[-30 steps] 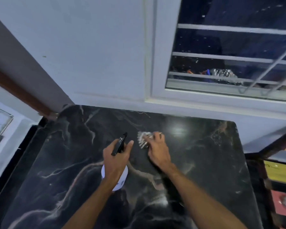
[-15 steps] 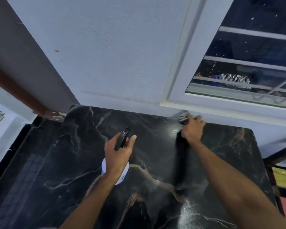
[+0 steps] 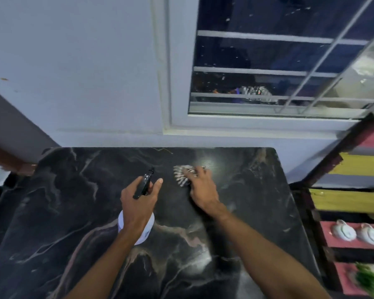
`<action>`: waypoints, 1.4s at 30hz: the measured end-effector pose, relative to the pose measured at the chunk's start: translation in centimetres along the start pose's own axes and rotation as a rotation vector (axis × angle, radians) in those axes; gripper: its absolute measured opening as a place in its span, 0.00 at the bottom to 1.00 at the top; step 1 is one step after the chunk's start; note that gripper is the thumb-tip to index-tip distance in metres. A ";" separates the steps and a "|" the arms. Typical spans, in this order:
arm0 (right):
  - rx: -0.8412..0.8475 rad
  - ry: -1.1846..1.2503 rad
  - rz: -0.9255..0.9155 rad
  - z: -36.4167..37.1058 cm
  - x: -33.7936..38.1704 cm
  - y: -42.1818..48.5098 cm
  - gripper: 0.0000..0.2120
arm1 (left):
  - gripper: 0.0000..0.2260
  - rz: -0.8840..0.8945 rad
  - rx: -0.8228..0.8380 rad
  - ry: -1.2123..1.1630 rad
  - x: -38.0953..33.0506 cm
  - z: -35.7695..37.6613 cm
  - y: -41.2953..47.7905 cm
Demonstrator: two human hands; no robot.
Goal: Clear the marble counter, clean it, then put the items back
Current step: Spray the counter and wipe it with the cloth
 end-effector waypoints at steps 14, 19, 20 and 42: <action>-0.115 -0.005 0.201 -8.4 -22.0 7.4 0.32 | 0.17 0.104 0.021 0.013 -6.1 16.2 -0.9; -0.081 -0.021 0.226 -9.9 -27.6 5.3 0.30 | 0.17 0.111 0.031 0.041 -7.0 19.0 -2.5; -0.071 -0.007 0.179 -9.9 -27.7 4.3 0.30 | 0.17 0.104 0.030 0.032 -7.3 19.2 -3.0; -0.029 0.087 0.323 -0.1 -0.2 -15.1 0.27 | 0.17 -0.070 -0.160 0.072 -4.7 -4.4 -14.7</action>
Point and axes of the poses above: each hand's wrist, its own y-axis towards the middle knuckle, its own z-axis out of the palm, x = y × z, the point moved 1 cm from there along y, towards the middle knuckle, and after that the axes turned 8 degrees about z, right-handed, at the moved point
